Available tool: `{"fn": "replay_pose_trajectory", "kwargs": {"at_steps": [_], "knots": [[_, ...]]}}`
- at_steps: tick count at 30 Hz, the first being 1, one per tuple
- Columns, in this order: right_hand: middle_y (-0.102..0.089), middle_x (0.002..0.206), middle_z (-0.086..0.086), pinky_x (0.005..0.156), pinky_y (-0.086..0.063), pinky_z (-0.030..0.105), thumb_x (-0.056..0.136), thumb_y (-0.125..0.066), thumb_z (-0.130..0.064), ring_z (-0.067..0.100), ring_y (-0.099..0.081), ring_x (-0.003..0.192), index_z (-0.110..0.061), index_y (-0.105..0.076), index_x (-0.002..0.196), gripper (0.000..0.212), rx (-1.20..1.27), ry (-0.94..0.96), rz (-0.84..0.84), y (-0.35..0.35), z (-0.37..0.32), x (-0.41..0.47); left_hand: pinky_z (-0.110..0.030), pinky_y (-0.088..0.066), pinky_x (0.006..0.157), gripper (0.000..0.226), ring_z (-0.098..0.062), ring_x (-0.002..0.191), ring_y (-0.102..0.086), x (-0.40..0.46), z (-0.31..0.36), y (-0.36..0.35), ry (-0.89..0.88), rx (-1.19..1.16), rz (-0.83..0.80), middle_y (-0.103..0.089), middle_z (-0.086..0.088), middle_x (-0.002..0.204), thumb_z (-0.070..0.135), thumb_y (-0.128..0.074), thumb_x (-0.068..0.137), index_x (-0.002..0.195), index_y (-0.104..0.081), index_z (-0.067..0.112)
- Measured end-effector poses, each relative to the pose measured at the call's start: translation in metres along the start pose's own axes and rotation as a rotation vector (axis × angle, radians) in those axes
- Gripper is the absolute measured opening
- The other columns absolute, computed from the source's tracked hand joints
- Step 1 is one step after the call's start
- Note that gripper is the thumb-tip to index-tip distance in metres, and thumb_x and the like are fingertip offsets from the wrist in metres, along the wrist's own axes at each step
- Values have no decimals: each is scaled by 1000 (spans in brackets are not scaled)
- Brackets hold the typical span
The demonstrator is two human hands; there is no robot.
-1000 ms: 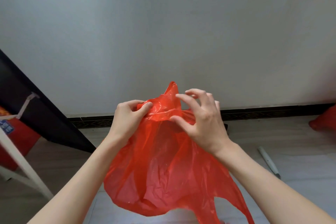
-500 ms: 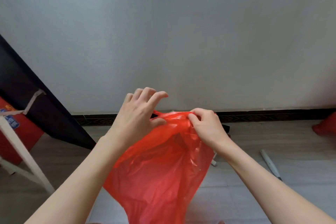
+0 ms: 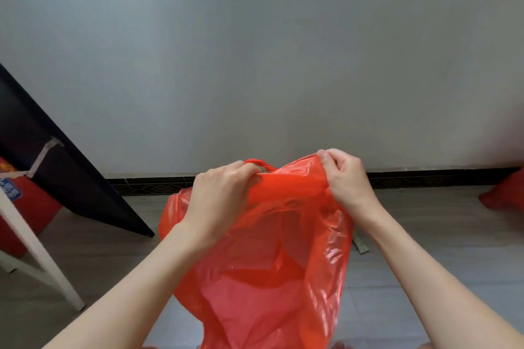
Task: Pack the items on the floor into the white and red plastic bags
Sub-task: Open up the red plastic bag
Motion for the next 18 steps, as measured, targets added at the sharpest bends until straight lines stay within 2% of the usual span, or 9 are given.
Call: {"fn": "replay_pose_trajectory", "kwargs": {"at_steps": [3, 6, 8, 9, 11, 13, 14, 16, 18], "knots": [[-44, 55, -3, 64, -35, 34, 92, -52, -23, 16, -43, 59, -18, -50, 57, 35, -78, -44, -22, 10, 14, 3, -31, -51, 53, 25, -26, 64, -67, 5, -2, 3, 113, -146, 35, -71, 3, 71, 36, -48, 83, 82, -68, 21], [-61, 81, -4, 78, -39, 24, 87, -58, -18, 17, -57, 86, -16, -68, 83, 11, -200, 30, 21, 13, 5, -5, -35, -54, 63, 36, -26, 69, -67, 5, -4, -2, 154, -248, -3, -72, -1, 75, 42, -43, 82, 84, -70, 18], [-61, 93, -7, 83, -39, 14, 82, -60, -25, 10, -56, 93, -19, -68, 97, 18, -91, 161, 4, 8, -20, -15, -38, -53, 67, 31, -26, 71, -67, 3, -10, -8, 193, -289, -40, -73, -3, 76, 38, -49, 81, 86, -71, 17], [-61, 97, -8, 84, -39, 11, 79, -60, -29, 6, -55, 93, -19, -66, 103, 27, -48, 213, -75, 2, -31, -19, -36, -53, 68, 25, -23, 70, -67, 3, -11, -10, 212, -316, -53, -72, -3, 75, 33, -54, 81, 85, -72, 16], [-64, 104, -6, 88, -39, 11, 80, -64, -30, 5, -57, 98, -17, -64, 111, 34, -118, 259, -248, -17, -43, -30, -29, -50, 68, 11, -12, 63, -63, 4, -12, -11, 230, -388, -42, -72, -4, 72, 19, -64, 81, 83, -73, 14], [-68, 108, -3, 88, -35, 11, 85, -63, -22, 7, -58, 102, -15, -66, 110, 26, -213, 252, -293, -28, -41, -36, -18, -46, 65, 6, -6, 66, -60, 5, -8, -8, 227, -437, -26, -72, -1, 72, 11, -68, 80, 82, -73, 14], [-69, 105, -2, 85, -35, 10, 86, -61, -17, 5, -58, 97, -15, -69, 104, 20, -217, 248, -276, -29, -39, -36, -17, -45, 65, 5, -5, 67, -60, 4, -6, -8, 223, -461, -30, -71, 1, 72, 12, -68, 80, 82, -72, 15], [-69, 89, -2, 74, -36, 9, 87, -57, -13, 5, -56, 83, -13, -69, 90, 12, -200, 229, -250, -30, -37, -34, -22, -47, 67, 7, -7, 65, -61, 2, -3, -8, 194, -471, -46, -70, 3, 73, 20, -65, 82, 84, -70, 16], [-61, 77, -4, 68, -35, 13, 90, -53, -12, 10, -54, 77, -10, -65, 83, 13, -185, 192, -222, -30, -35, -31, -28, -45, 71, 16, -13, 75, -61, 1, -1, -7, 119, -375, -46, -67, 2, 80, 29, -56, 84, 86, -66, 16]]}}
Point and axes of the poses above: each hand's wrist, its own x-axis towards the middle knuckle, its own y-axis out of the back of the hand, z = x × y, the point moved 5 cm from there along x, towards the middle knuckle
